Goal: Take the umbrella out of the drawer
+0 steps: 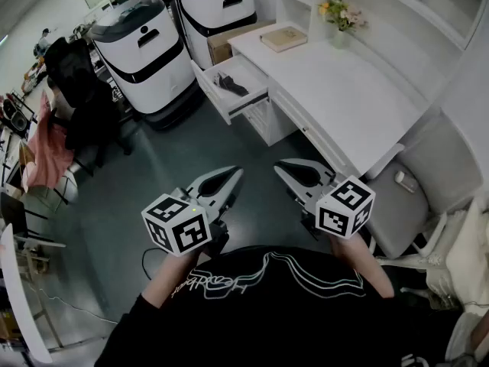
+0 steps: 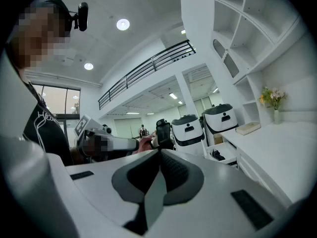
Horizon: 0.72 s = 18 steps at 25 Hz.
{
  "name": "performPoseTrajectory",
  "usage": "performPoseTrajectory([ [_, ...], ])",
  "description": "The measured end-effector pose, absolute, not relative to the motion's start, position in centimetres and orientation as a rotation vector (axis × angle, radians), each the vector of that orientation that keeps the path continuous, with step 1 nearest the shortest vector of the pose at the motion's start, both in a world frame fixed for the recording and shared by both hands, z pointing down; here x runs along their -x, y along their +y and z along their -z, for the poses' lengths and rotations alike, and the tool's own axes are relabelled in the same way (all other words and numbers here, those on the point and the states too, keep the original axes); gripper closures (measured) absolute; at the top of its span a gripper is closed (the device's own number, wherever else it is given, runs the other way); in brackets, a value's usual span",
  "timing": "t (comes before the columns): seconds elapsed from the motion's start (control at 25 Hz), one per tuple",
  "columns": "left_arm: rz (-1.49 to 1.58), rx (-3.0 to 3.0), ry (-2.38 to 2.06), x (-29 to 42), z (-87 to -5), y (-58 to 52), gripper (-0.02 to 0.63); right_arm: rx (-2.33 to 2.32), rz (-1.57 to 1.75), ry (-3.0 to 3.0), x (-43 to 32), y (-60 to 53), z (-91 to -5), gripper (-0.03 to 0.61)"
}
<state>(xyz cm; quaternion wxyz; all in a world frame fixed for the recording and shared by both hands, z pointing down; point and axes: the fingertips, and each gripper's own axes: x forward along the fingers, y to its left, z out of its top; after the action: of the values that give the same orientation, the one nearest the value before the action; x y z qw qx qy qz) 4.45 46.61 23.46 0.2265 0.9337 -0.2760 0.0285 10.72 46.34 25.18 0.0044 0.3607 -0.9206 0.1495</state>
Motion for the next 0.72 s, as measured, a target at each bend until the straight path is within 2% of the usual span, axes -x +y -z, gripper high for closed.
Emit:
performPoseTrajectory([
  [0.4,-0.085,-2.543,-0.809,-3.7,-24.8,46.7,0.594,-1.135,-0.518,-2.903,-11.0,45.9,-26.2,0.529],
  [0.72,-0.092,-2.484,-0.851,-1.7,-26.7,41.9,0.594,-1.090,-0.567,-2.888,-9.1,41.0,-28.6,0.528],
])
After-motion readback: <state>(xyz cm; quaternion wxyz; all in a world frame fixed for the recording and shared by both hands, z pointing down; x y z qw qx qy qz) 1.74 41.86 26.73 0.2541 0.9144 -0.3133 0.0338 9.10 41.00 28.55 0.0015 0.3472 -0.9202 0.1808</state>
